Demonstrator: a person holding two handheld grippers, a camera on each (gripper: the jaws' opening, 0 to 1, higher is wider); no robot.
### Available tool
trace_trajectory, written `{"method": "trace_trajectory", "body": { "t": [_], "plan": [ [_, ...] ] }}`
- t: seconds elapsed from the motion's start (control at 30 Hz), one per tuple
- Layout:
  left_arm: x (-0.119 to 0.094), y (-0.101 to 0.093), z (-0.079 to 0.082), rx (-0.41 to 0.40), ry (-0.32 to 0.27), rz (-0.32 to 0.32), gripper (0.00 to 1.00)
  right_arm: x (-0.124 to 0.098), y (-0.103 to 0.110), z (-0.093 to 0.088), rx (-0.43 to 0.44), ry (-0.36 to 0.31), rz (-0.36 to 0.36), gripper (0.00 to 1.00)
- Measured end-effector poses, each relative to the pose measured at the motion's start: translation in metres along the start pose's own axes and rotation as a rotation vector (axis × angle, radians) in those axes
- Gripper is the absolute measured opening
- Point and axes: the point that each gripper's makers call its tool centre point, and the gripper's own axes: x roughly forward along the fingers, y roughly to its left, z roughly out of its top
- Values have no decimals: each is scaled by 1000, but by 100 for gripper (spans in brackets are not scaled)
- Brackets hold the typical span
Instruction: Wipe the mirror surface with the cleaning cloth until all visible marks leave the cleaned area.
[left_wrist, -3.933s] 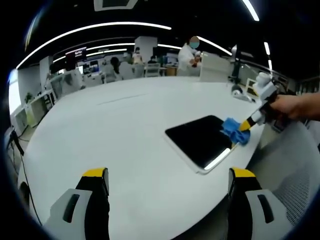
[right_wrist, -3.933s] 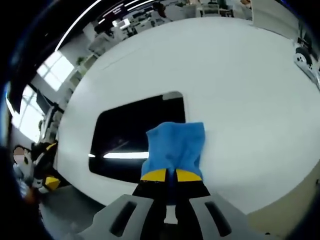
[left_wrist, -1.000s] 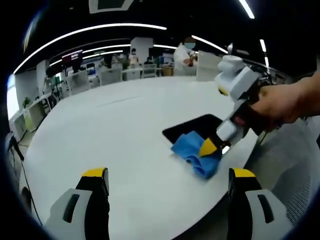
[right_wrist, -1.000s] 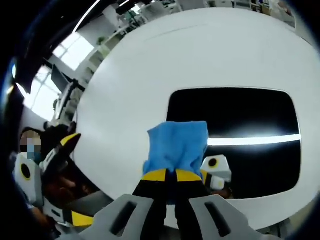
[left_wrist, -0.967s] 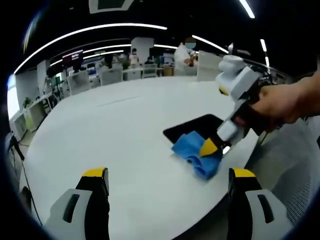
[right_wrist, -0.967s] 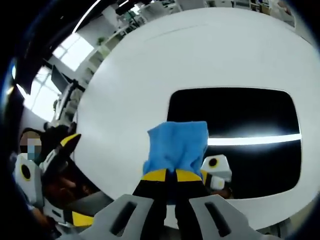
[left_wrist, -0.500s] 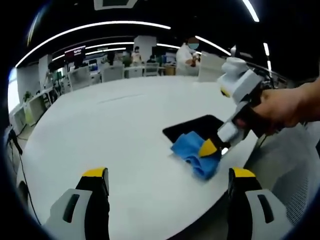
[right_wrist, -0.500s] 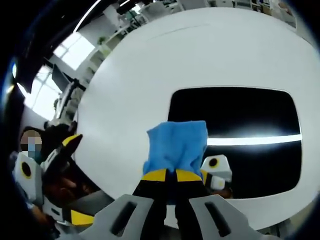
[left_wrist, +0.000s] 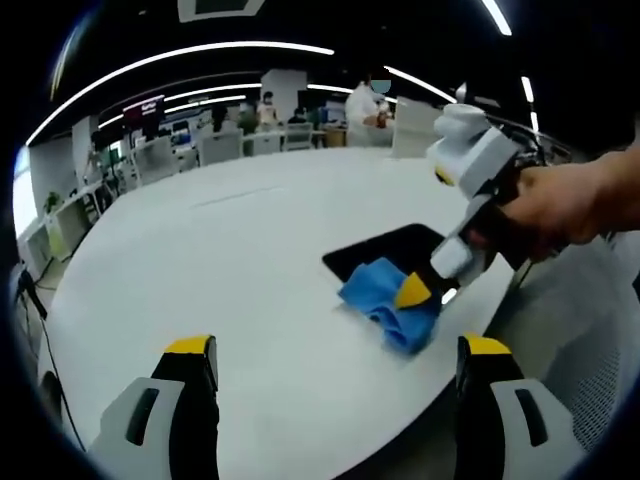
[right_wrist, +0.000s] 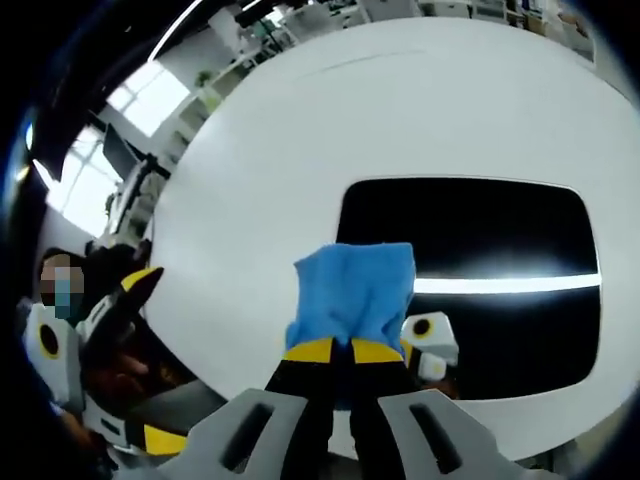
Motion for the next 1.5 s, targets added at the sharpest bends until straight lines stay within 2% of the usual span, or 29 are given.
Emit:
{"method": "trace_trajectory", "body": {
  "t": [0.27,0.6,1.13,1.5],
  "plan": [
    [0,2,1,-17,-11,1,100,1,-1,7,-30,12,-3,0],
    [0,1,2,-21,-14,-3,100,11,-7,29,-60,15,-25,0],
    [0,1,1,-19,-11,-8,100,20,-14,52,-71,20,-34,0],
    [1,3,1,-25,-13,1,100,29,-17,74,-93,14,-42,0]
  ]
}}
